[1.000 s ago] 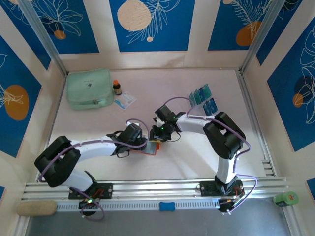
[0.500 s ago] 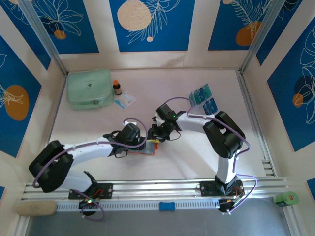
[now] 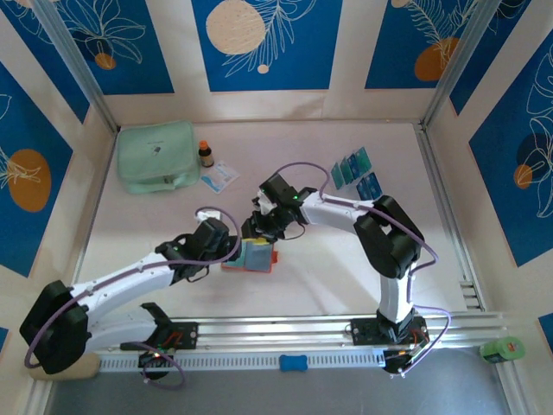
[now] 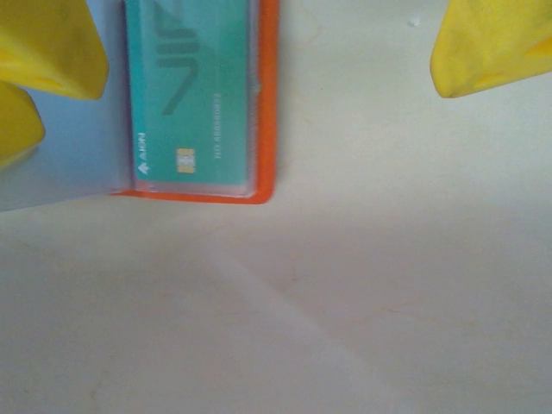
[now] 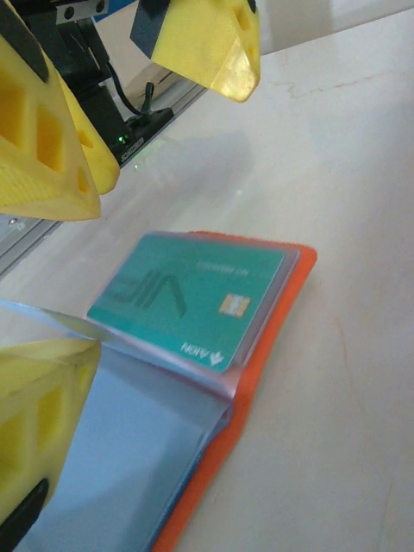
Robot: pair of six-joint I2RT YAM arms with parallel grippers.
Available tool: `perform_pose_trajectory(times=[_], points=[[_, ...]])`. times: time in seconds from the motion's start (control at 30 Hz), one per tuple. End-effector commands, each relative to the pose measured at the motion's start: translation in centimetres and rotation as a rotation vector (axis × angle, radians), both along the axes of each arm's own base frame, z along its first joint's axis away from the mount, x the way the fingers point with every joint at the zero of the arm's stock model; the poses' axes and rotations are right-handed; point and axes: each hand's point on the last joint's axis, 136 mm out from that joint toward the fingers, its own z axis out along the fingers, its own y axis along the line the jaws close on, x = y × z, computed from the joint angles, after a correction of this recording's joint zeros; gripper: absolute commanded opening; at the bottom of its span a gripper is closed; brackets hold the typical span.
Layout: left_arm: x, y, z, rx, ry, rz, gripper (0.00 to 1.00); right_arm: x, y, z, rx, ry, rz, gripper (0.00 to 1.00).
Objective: Put the credit cards into the card holder
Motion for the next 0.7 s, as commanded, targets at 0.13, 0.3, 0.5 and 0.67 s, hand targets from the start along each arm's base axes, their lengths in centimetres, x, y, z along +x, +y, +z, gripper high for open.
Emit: perform_pose_trajectory(times=[0.13,0.3,0.5,0.67], points=[[-0.1,-2.0,2.8,-0.137,-0.067,-0.065,0.97,1.1,3.5,-2.0,-0.012,0.019,0.001,0.42],[-0.3,-1.7,2.6,-0.134,-0.061,-0.062,0.97,1.4,4.0,-2.4,-0.008,0.031,-0.001,0.41],[-0.3,-1.7,1.9,-0.133,-0.045,-0.058,0.98,1.9,3.9,-1.0,0.024,0.022,-0.007,0.41],[-0.4,-1.5,1.6,-0.127,-0.038,-0.053,0.98,2.6,3.7,0.0,0.040,0.008,-0.024,0.41]])
